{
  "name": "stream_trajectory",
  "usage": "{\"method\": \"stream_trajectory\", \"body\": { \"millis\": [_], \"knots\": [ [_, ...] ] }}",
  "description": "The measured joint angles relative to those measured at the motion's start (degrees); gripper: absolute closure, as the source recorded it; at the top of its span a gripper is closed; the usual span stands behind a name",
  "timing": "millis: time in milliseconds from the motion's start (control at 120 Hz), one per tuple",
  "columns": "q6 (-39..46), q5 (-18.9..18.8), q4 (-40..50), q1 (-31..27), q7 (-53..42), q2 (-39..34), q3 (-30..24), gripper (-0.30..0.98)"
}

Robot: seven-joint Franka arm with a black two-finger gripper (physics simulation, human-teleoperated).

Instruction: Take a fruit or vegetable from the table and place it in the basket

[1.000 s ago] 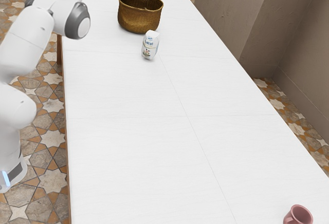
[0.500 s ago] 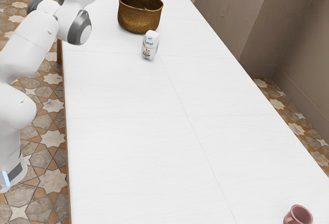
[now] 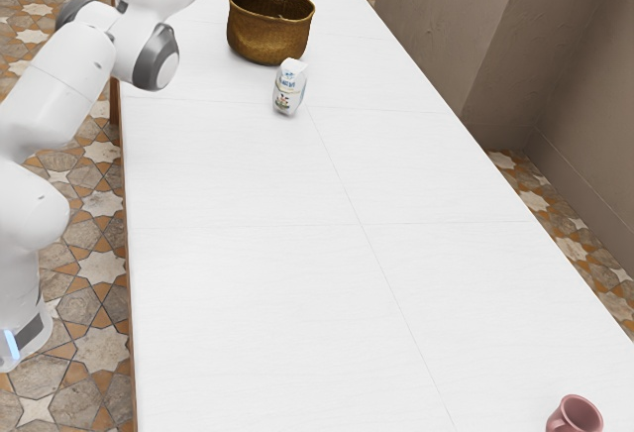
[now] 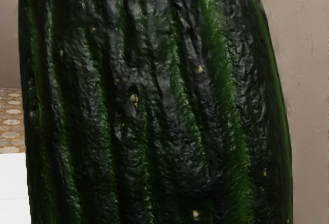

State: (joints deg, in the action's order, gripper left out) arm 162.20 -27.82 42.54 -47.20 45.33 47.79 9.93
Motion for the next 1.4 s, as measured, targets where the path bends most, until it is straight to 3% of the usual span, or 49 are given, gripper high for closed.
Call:
{"method": "stream_trajectory", "body": {
  "millis": [292, 1150, 1217, 1317, 1350, 1400],
  "knots": [
    [0.22, 0.15, 0.11, -0.16, 0.47, -0.18, 0.00, 0.35],
    [1.42, 0.10, -1.69, -0.90, 0.90, -6.68, 0.21, 0.28],
    [0.58, 0.13, 3.13, -0.82, 0.64, -12.59, -0.12, 0.27],
    [-4.85, 0.75, 21.84, -0.70, -0.52, -32.78, -6.34, 0.26],
    [-8.90, 2.57, 24.30, -0.60, -1.22, -37.52, -8.82, 0.26],
    [-16.90, 8.18, 25.77, 0.04, -2.76, -43.64, -11.21, 0.26]
  ]
}}
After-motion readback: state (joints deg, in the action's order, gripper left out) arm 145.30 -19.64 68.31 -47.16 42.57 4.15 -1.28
